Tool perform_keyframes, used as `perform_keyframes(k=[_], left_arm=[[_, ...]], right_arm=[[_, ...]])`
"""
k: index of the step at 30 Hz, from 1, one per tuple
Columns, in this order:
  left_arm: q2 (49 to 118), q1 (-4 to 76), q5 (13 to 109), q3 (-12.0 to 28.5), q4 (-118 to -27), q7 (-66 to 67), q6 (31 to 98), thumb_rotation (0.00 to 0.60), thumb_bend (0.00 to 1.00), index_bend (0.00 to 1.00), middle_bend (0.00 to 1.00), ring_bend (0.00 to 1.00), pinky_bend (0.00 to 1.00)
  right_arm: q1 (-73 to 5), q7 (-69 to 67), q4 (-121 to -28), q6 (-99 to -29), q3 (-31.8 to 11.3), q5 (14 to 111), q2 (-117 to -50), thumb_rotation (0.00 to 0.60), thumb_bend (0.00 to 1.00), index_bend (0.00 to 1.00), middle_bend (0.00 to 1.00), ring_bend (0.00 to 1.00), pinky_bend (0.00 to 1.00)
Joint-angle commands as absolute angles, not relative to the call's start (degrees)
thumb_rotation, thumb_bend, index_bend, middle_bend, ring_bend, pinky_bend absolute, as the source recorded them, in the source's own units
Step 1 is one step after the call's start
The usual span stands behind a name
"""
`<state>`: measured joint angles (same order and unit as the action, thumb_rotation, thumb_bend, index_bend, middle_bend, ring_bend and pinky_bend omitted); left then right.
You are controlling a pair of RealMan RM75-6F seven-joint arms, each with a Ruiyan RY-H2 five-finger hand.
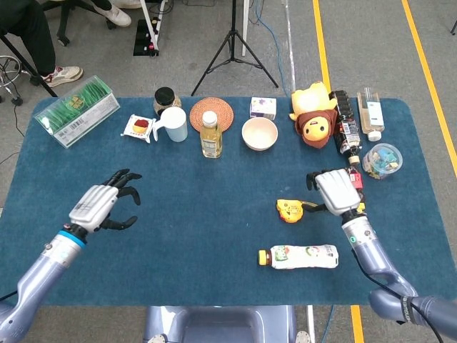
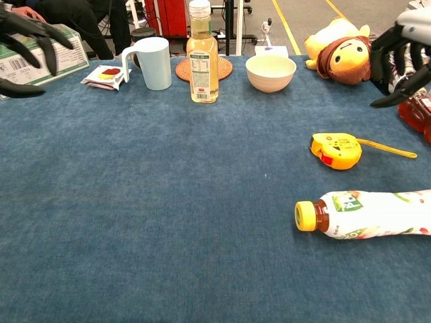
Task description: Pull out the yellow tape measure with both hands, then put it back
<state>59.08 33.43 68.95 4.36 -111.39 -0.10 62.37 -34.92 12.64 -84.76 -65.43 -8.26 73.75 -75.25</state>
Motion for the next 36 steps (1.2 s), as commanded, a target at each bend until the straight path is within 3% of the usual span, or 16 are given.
perform_keyframes(k=[1, 11, 25, 36], left_arm=[[60.77, 27.43, 68.68, 2.08, -110.88, 6.59, 71.44, 0.6, 0.28, 0.48, 0.19, 0.08, 0.24], [63.94, 18.02, 70.8, -1.3, -106.45, 8.44, 81.86, 0.6, 0.28, 0.5, 0.22, 0.09, 0.24], [67.48, 9.38, 79.42, -3.61, -100.78, 6.77, 91.17, 0.6, 0.28, 0.51, 0.26, 0.11, 0.24], [67.16, 7.71, 81.44, -3.16, -102.72, 6.74, 91.02, 0.6, 0.28, 0.51, 0.26, 0.11, 0.24]], right_arm=[[-32.09, 10.64, -84.17, -68.97, -7.78, 75.53, -75.13, 0.478, 0.13, 0.58, 0.63, 0.6, 0.59], [-24.59, 6.48, -85.37, -75.33, -5.94, 75.33, -72.42, 0.478, 0.14, 0.59, 0.64, 0.58, 0.53], [-15.09, 4.5, -87.68, -80.76, -2.93, 74.11, -69.7, 0.475, 0.14, 0.57, 0.62, 0.54, 0.5], [-11.22, 2.27, -87.65, -83.59, -2.96, 75.06, -68.61, 0.48, 0.14, 0.57, 0.62, 0.54, 0.5]])
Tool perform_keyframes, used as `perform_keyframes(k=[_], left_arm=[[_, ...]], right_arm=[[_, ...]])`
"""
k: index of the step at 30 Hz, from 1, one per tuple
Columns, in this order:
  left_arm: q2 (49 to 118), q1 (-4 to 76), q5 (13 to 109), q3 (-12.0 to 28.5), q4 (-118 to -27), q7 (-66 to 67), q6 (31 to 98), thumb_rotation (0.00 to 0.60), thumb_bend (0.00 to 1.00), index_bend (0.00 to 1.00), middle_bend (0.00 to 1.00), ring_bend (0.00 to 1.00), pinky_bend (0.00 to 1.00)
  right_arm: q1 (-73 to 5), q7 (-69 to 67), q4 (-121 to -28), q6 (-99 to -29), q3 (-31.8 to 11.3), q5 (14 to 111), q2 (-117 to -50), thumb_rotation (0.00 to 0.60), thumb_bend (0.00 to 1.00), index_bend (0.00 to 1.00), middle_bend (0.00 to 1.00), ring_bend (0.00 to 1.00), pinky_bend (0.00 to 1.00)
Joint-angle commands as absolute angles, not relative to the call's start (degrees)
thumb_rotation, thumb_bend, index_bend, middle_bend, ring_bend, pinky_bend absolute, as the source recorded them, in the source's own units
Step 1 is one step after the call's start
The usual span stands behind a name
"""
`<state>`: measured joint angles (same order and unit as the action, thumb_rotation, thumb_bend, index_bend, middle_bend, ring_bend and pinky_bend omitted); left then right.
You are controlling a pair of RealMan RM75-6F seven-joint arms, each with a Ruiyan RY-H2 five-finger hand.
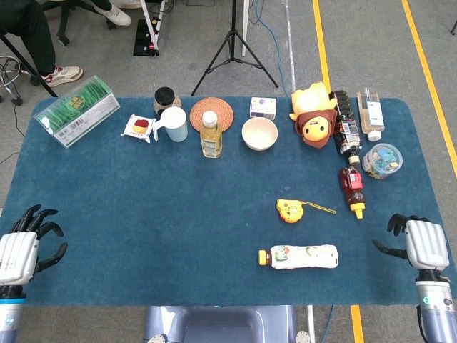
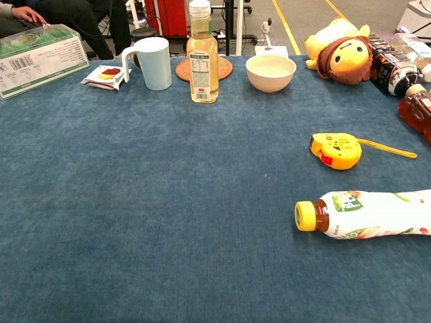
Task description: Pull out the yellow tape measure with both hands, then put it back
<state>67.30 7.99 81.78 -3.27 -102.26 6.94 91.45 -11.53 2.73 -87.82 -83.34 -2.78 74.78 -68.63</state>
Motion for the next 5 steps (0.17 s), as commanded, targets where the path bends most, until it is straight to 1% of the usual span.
perform_keyframes(k=[1, 5], left_arm=[[66.93, 7.46, 81.18, -3.07, -103.19, 6.58, 90.76, 0.6, 0.28, 0.51, 0.26, 0.11, 0.24], [66.09, 6.87, 81.12, -2.76, -104.34, 6.66, 90.5, 0.6, 0.28, 0.51, 0.26, 0.11, 0.24]], right_arm=[[-10.99, 1.84, -87.44, -83.87, -3.18, 75.33, -68.69, 0.478, 0.14, 0.57, 0.62, 0.54, 0.5], [-10.61, 0.94, -86.74, -84.18, -3.8, 76.0, -68.9, 0.477, 0.14, 0.57, 0.61, 0.54, 0.49]])
